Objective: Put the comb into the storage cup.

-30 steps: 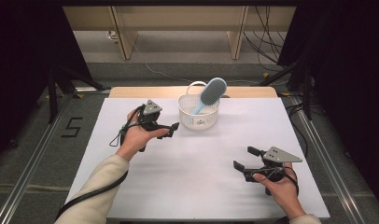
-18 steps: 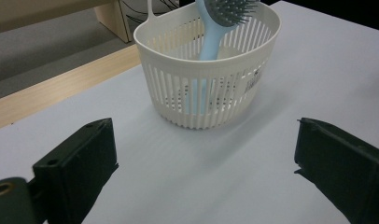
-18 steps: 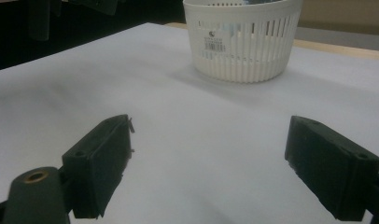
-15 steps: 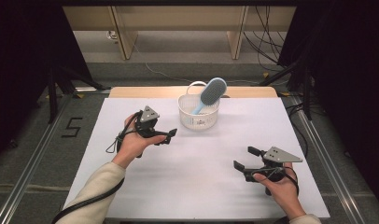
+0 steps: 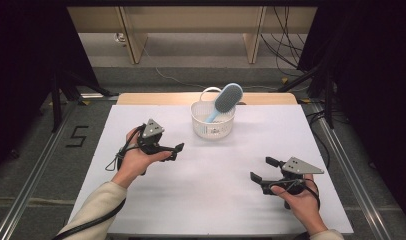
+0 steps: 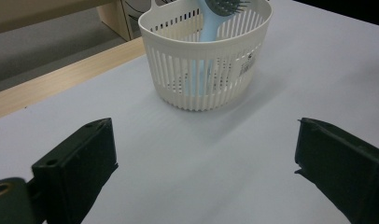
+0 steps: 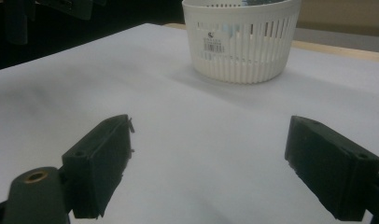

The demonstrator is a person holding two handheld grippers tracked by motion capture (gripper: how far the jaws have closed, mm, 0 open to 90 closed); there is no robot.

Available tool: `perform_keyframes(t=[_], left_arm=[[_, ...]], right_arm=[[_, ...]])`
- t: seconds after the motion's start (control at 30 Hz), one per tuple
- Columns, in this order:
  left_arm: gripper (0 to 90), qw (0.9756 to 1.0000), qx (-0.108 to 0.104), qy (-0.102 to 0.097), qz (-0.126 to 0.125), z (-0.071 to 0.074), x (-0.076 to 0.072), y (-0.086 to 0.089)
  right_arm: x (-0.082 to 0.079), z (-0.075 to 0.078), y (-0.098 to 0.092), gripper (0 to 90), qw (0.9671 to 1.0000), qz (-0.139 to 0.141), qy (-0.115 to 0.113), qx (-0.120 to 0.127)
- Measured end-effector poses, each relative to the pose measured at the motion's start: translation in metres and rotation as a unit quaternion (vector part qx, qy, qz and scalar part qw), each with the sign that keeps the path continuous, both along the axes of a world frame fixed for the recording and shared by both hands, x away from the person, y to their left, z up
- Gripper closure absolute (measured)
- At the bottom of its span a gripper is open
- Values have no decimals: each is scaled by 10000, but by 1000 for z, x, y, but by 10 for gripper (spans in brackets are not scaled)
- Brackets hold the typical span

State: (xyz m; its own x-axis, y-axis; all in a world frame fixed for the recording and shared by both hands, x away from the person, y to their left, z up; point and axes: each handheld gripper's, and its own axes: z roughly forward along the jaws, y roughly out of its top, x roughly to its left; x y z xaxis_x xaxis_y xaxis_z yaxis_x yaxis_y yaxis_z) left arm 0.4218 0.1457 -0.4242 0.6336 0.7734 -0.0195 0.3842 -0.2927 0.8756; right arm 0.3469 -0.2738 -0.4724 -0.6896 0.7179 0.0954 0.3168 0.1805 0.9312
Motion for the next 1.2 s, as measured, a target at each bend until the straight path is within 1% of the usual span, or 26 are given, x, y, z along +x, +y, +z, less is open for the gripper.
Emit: perform_keyframes(t=[0.17,0.37,0.57,0.8,1.0,1.2], left_arm=[[50,10000,-33,-14,29,1,-6,5],[46,9999,-108,-34,23,1,-12,5],[44,9999,-104,-54,20,2,-15,8],[44,9999,-81,-106,67,4,-21,17],[41,9997,-101,-156,125,6,-26,26],[39,9997,-77,-174,125,4,-31,29]], right_arm=[[-1,1,0,154,10000,-24,-2,-8],[-1,1,-1,154,10000,-14,-17,-5],[-1,1,-1,154,10000,-15,-18,-3],[-1,1,-1,153,10000,-16,-17,-9],[-1,1,-1,152,10000,-11,-22,-4],[-1,1,-1,152,10000,-9,-20,-17]])
